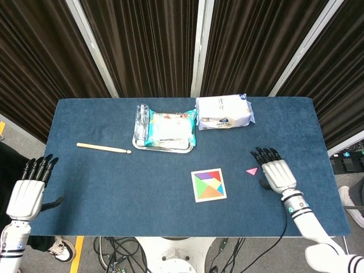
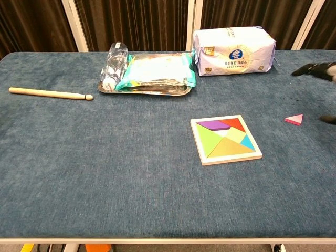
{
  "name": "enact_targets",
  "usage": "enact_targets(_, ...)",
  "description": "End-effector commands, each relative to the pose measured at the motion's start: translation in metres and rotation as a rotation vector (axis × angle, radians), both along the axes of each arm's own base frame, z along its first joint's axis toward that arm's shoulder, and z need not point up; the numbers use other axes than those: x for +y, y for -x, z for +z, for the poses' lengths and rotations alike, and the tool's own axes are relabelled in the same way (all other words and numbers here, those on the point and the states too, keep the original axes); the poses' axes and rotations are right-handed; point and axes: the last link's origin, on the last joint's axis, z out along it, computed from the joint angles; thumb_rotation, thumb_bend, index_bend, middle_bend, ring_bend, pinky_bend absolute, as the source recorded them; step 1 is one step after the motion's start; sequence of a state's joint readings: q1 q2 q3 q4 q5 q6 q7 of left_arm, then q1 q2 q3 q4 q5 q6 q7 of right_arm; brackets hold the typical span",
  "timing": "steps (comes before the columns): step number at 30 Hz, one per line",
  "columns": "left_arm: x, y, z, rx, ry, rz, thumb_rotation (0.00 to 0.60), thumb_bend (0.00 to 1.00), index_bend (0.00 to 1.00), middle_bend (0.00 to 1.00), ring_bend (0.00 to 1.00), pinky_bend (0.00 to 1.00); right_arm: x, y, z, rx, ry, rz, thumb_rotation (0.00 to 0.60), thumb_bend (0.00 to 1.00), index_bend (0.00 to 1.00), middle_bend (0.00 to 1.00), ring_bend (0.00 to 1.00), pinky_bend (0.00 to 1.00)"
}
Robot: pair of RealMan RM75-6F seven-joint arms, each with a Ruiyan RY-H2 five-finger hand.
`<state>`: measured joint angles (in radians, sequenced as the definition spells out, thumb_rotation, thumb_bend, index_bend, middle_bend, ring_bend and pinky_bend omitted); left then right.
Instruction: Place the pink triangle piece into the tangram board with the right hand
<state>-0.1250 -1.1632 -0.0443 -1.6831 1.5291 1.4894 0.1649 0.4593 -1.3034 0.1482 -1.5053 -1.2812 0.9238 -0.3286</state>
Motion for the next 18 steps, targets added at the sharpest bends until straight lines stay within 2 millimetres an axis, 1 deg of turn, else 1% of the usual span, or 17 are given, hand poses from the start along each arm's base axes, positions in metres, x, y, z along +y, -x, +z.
enact_targets(1, 0.001, 0.001, -0.001, -0.001, 0.002, 0.001, 0.600, 0.00, 0.01, 0.00, 0.00, 0.00, -0.007, 0.002, -0.015, 0.025, -0.025, -0.012, 0.600, 0.23, 0.00, 0.00, 0.00, 0.00)
enact_targets(7, 0.001, 0.004, -0.001, -0.005, 0.002, 0.010, 0.600, 0.00, 0.01, 0.00, 0.00, 0.00, -0.012, 0.006, -0.028, 0.032, -0.021, -0.037, 0.600, 0.23, 0.00, 0.00, 0.00, 0.00)
enact_targets(13, 0.001, 0.005, -0.001, -0.008, 0.005, 0.007, 0.600, 0.00, 0.01, 0.00, 0.00, 0.00, -0.014, 0.013, -0.032, 0.032, -0.008, -0.062, 0.600, 0.23, 0.00, 0.00, 0.00, 0.00)
enact_targets(18, 0.001, 0.006, -0.001, -0.008, 0.004, 0.008, 0.600, 0.00, 0.01, 0.00, 0.00, 0.00, -0.016, 0.013, -0.034, 0.033, -0.009, -0.065, 0.600, 0.23, 0.06, 0.00, 0.00, 0.00)
